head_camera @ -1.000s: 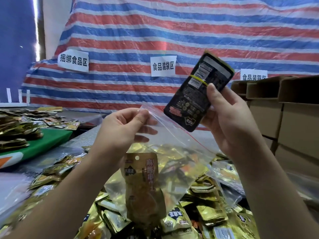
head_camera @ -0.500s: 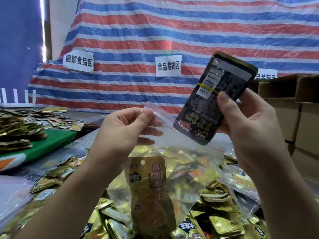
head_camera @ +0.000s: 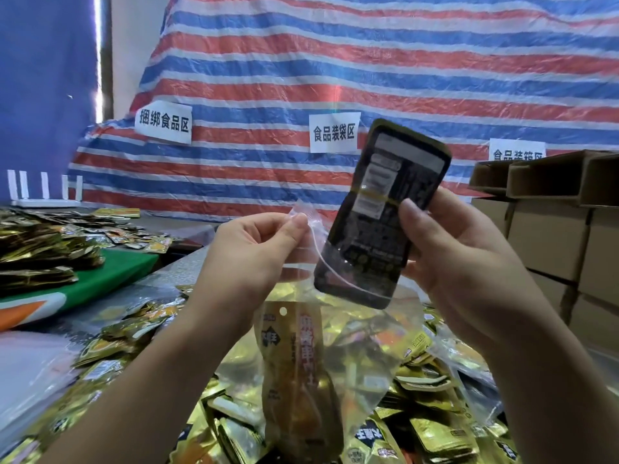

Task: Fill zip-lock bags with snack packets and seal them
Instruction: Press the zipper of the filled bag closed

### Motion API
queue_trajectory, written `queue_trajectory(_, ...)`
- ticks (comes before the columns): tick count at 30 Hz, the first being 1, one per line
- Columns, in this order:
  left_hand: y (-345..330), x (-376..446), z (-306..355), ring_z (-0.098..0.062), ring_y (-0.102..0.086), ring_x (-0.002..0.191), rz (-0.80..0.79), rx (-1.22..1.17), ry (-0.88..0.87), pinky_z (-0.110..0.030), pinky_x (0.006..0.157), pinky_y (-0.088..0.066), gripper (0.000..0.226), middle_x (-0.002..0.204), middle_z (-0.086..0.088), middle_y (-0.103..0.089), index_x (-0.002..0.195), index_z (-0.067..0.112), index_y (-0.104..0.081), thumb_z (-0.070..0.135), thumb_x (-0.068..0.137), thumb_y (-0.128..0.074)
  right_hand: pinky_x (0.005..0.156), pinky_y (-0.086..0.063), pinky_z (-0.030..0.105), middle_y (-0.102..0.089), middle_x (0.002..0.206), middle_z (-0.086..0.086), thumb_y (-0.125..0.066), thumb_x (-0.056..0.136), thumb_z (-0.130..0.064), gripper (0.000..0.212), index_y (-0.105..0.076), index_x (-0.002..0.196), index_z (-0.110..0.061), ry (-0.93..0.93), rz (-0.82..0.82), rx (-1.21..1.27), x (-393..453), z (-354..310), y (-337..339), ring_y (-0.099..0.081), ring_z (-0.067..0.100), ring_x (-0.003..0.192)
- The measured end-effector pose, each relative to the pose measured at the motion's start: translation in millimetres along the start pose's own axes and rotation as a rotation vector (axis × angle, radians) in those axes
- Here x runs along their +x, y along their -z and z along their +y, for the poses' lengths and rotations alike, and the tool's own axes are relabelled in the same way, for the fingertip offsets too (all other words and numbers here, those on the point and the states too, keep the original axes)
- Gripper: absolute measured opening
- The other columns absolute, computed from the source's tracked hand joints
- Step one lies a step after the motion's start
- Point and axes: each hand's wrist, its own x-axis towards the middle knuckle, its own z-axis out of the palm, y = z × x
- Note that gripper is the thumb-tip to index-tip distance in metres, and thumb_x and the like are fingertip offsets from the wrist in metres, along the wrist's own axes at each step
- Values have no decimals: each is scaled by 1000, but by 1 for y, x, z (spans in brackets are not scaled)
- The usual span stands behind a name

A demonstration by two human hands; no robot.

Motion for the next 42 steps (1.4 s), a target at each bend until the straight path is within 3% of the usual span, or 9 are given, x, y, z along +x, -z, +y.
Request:
queue_trajectory(7,-12,-7,-2,-11,-71,61,-65,-2,-19,-24,55,-56,25,69,-1,-74,76,16,-76,31,88,-60,88,-57,33,-75,109,-2,-51,93,-31,25,-61,114,-20,-24,227,-134,4,16,-8,-71,14,104)
queue_trajectory(12,-10,-5,-1,-19,-74,67,-5,8,-12,-30,59,-59,31,73,-5,-75,70,20,-77,27,95,-59,79,-56,20,-75,105,-6,-52,94,-30,25,-61,116,-21,-62,67,-282,0,8,0,-71,8,97)
queue_trajectory(17,-11,-7,1,-13,-73,69,-45,50,-11,-25,57,-57,33,79,0,-77,79,28,-79,23,100,-54,76,-61,30,-75,105,-9,-57,96,-29,23,-66,116,-27,-201,-286,-622,-10,-3,9,-71,7,97)
queue_trajectory(20,-13,-8,0,-11,-73,70,-77,69,-24,-19,55,-54,40,80,3,-77,79,35,-79,21,102,-50,75,-59,26,-76,101,-12,-57,99,-25,19,-69,113,-27,-211,-258,-664,-9,-4,10,-72,4,93)
queue_trajectory(26,-10,-7,-1,-17,-75,74,-80,-46,8,-24,58,-57,26,83,-4,-77,79,25,-80,36,84,-57,78,-61,49,-77,88,0,-61,95,-24,14,-74,97,-19,-207,-53,-599,-5,0,14,-74,17,82)
queue_trajectory(31,-13,-10,-3,-18,-74,75,-122,-4,-2,-30,68,-61,28,81,-4,-77,82,22,-80,39,83,-58,68,-60,30,-77,87,-8,-63,94,-35,12,-74,96,-33,-347,-315,-702,-7,-4,18,-73,7,80)
queue_trajectory(35,-19,-15,-4,-17,-74,77,-114,133,-116,-35,73,-59,26,79,2,-77,87,28,-78,43,83,-58,78,-60,50,-77,90,-1,-64,95,-37,15,-75,97,-27,-412,-437,-754,-9,-5,15,-74,18,84)
queue_trajectory(39,-20,-16,-3,-21,-73,73,-118,177,-97,-44,69,-59,22,77,-3,-76,87,26,-78,38,90,-60,56,-51,29,-73,75,-4,-66,90,-43,16,-76,84,-32,-351,-384,-847,-9,-1,12,-67,15,65)
queue_trajectory(42,-17,-15,-3,-22,-73,69,-78,142,-77,-33,56,-58,27,78,-8,-75,86,12,-78,29,96,-58,51,-46,18,-70,68,-9,-59,87,-54,34,-76,79,-26,-283,-214,-842,-7,3,9,-61,3,55)
